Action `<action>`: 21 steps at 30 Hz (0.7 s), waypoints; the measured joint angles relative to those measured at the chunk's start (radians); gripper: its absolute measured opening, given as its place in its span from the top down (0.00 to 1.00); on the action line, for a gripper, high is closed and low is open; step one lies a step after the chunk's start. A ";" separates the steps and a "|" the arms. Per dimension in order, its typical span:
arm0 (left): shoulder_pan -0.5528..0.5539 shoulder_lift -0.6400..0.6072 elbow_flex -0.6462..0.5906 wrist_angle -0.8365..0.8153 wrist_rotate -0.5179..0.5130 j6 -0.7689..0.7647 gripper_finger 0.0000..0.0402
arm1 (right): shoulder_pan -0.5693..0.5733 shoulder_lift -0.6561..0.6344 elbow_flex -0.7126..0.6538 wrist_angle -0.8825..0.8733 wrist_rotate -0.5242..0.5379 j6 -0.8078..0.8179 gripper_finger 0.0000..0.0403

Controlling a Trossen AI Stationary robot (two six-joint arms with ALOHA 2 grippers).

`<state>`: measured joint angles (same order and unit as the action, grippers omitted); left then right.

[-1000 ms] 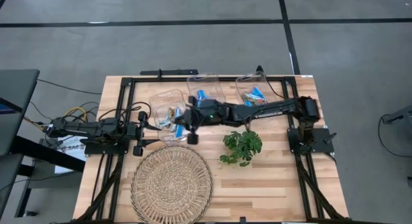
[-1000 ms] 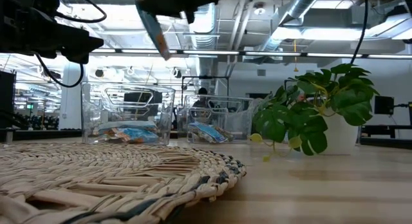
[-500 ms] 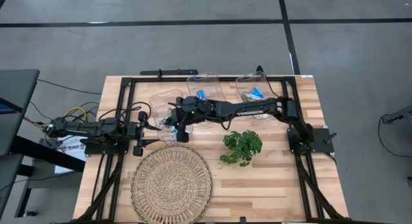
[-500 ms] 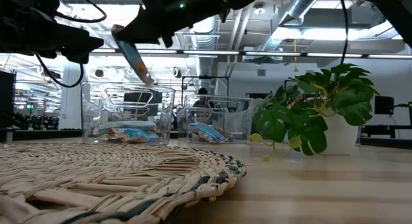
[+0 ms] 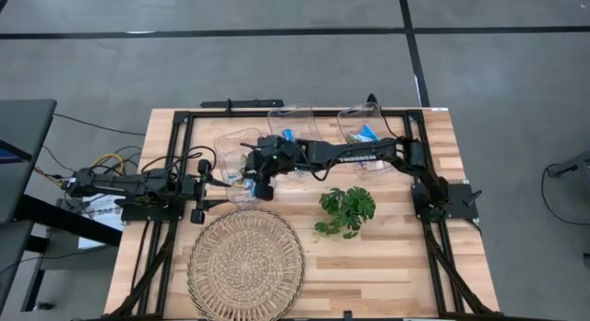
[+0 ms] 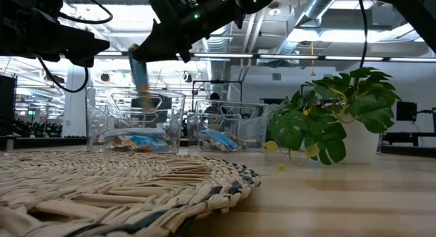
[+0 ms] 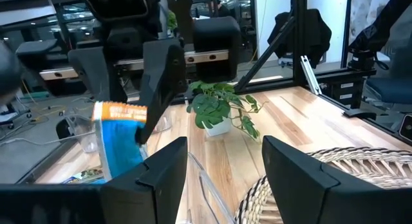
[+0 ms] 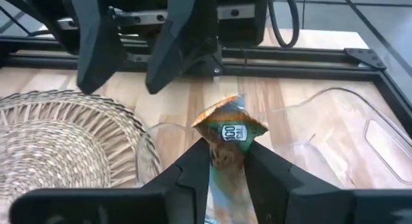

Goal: Pick and place Granola Bars by type
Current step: Put the yellow granola bar into the left transparent bin, then return to Home Position

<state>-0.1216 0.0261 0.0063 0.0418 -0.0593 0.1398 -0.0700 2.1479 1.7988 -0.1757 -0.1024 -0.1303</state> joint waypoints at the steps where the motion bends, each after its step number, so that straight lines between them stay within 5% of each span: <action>1: 0.000 0.000 0.000 0.000 0.000 -0.004 0.51 | 0.000 0.000 0.000 0.000 0.000 0.000 0.78; 15: 0.000 0.000 0.000 0.000 0.000 -0.002 0.51 | 0.000 -0.001 0.000 -0.085 0.021 0.018 0.59; 21: 0.000 0.000 0.000 0.000 0.000 0.002 0.51 | 0.031 -0.109 -0.075 -0.149 0.019 0.018 0.55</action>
<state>-0.1216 0.0261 0.0063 0.0418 -0.0593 0.1423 -0.0393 2.0387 1.7238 -0.3249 -0.0836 -0.1120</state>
